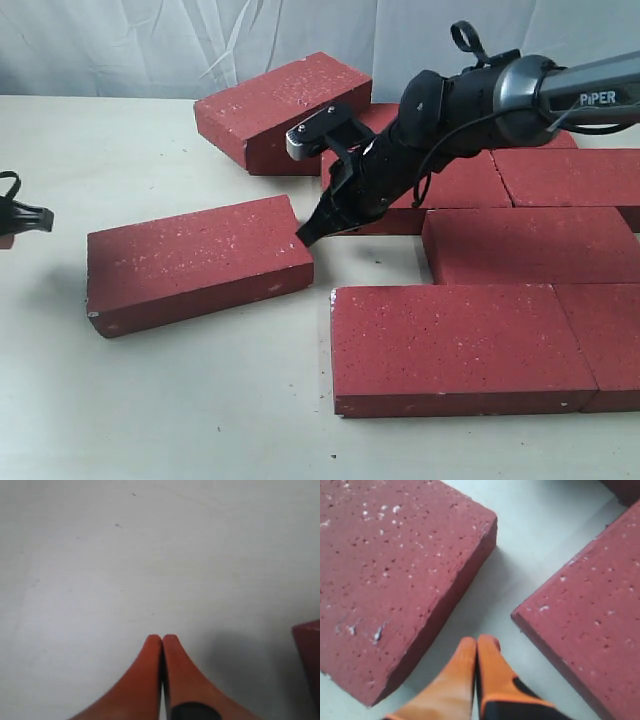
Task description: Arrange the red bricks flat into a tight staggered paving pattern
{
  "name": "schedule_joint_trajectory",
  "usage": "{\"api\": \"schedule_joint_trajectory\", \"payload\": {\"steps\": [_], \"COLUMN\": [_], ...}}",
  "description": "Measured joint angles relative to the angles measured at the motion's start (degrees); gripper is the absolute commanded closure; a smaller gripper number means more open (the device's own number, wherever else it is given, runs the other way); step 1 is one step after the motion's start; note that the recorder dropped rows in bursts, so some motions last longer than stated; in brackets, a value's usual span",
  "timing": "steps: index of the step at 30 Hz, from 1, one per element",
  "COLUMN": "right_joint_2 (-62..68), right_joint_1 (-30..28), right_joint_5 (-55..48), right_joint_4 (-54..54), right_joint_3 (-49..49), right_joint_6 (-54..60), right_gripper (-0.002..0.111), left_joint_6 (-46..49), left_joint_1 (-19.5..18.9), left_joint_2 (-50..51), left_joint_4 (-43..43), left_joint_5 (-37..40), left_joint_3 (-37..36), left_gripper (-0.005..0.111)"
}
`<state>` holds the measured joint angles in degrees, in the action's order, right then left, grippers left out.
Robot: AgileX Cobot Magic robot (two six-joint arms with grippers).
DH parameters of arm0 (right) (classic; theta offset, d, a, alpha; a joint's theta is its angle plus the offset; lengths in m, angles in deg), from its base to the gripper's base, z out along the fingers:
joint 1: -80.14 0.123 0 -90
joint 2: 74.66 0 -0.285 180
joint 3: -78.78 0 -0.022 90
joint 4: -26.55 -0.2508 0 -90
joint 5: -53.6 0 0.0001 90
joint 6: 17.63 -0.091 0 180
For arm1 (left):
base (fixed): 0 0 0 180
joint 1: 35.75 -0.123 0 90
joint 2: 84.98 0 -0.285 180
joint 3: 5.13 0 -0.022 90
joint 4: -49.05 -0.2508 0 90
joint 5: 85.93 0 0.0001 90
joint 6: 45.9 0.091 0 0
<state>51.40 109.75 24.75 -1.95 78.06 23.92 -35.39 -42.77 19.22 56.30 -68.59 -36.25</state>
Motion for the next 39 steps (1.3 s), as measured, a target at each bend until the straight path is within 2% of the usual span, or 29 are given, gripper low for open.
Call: {"api": "schedule_joint_trajectory", "payload": {"steps": [7, 14, 19, 25, 30, 39], "right_joint_2": [2.64, 4.11, 4.11, 4.11, 4.11, 3.45], "right_joint_1": [1.26, 1.28, 1.28, 1.28, 1.28, 1.28], "right_joint_5": [2.53, 2.67, -5.55, -9.59, -17.18, -20.87], "right_joint_4": [0.00, 0.00, 0.00, 0.48, 2.05, 5.10], "right_joint_3": [0.10, 0.64, 2.96, 3.40, 4.94, 5.11], "right_joint_6": [0.00, 0.23, 0.23, 0.23, 0.23, 0.11], "right_gripper": [0.107, 0.107, 0.107, 0.107, 0.107, 0.107], "left_joint_6": [17.33, 22.65, 40.55, 45.01, 54.44, 57.18], "left_joint_1": [2.18, 2.47, 2.47, 2.47, 2.47, 2.47], "left_joint_2": [2.83, 3.20, 3.20, 3.20, 3.20, 3.20], "left_joint_4": [13.17, 19.08, 34.37, 38.10, 46.12, 48.21], "left_joint_5": [4.88, 5.44, 9.29, 9.56, 11.49, 13.92], "left_joint_3": [1.57, 1.76, 1.76, 1.76, 1.76, 1.81], "left_gripper": [0.107, 0.107, 0.107, 0.107, 0.107, 0.107]}}
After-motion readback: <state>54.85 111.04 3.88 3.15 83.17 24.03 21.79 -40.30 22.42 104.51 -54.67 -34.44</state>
